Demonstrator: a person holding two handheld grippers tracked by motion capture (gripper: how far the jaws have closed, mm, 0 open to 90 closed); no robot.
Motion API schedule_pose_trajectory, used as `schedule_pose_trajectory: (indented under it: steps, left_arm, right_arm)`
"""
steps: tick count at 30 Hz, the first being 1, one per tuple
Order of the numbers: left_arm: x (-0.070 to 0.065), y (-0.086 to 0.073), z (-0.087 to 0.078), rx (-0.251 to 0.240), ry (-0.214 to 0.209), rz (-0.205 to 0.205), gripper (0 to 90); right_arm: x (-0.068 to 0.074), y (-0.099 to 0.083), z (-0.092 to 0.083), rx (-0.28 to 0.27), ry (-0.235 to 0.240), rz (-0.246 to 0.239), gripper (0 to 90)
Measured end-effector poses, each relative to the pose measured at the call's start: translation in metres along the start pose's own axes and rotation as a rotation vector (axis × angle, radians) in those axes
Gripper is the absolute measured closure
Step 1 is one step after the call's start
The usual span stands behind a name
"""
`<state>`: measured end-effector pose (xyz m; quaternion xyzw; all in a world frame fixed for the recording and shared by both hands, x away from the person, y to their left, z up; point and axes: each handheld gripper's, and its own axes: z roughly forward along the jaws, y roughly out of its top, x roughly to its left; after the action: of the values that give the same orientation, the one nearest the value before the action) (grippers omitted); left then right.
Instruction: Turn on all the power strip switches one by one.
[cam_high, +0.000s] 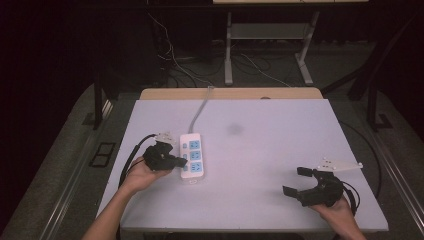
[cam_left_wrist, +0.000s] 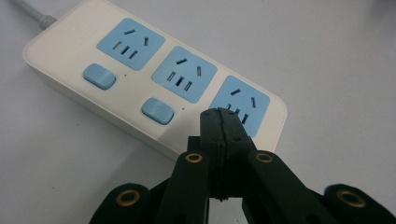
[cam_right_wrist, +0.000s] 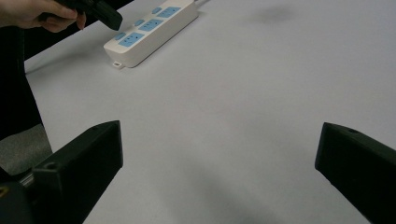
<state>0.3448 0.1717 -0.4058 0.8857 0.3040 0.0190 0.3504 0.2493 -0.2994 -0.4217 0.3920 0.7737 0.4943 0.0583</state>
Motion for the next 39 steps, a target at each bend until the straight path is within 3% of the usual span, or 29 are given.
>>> schedule_pose_trajectory:
  steps: [5,14,22,34,39]
  left_arm:
    - [-0.0014,-0.0010,0.0032,0.014,-0.004,0.005,89.1]
    - [-0.0004,-0.0045,0.0035,-0.005,-0.028,-0.008,89.1]
    - [-0.0015,-0.0031,0.0076,-0.003,-0.036,0.008,89.5]
    - [0.0049,-0.0068,0.0084,-0.004,-0.072,-0.020,89.9]
    - [0.0039,-0.0071,0.0083,-0.007,-0.065,-0.015,89.9]
  right_arm:
    - [0.0004,-0.0002,0.0006,0.005,0.001,-0.003,0.7]
    - [0.0005,-0.0002,0.0013,0.010,0.002,-0.007,0.7]
    - [0.0007,-0.0002,0.0016,0.012,0.002,-0.010,0.7]
    - [0.0019,-0.0003,0.0004,0.009,0.010,-0.014,0.7]
    - [0.0011,0.0001,-0.0006,0.003,0.012,-0.013,0.7]
